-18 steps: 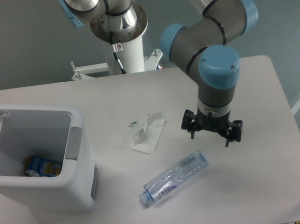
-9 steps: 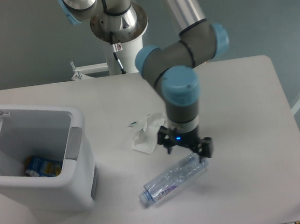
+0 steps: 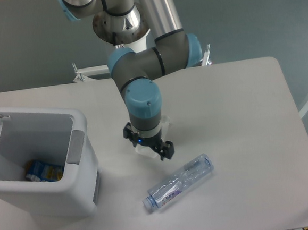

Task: Place the trash in the trash can
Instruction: 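Move the gripper over the white tissue and lower onto it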

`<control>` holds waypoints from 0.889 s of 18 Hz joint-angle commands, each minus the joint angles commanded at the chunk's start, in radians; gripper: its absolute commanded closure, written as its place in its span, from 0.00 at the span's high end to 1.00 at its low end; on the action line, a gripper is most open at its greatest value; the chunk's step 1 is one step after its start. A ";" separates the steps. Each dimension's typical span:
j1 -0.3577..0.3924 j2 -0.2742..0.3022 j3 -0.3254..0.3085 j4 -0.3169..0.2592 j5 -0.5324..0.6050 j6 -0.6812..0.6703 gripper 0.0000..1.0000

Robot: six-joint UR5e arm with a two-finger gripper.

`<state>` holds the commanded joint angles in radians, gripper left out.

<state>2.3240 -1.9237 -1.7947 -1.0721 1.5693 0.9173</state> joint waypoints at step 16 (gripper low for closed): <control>-0.005 0.020 -0.051 -0.043 0.087 0.097 0.00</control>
<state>2.3194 -1.9037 -1.8454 -1.1152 1.6567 1.0140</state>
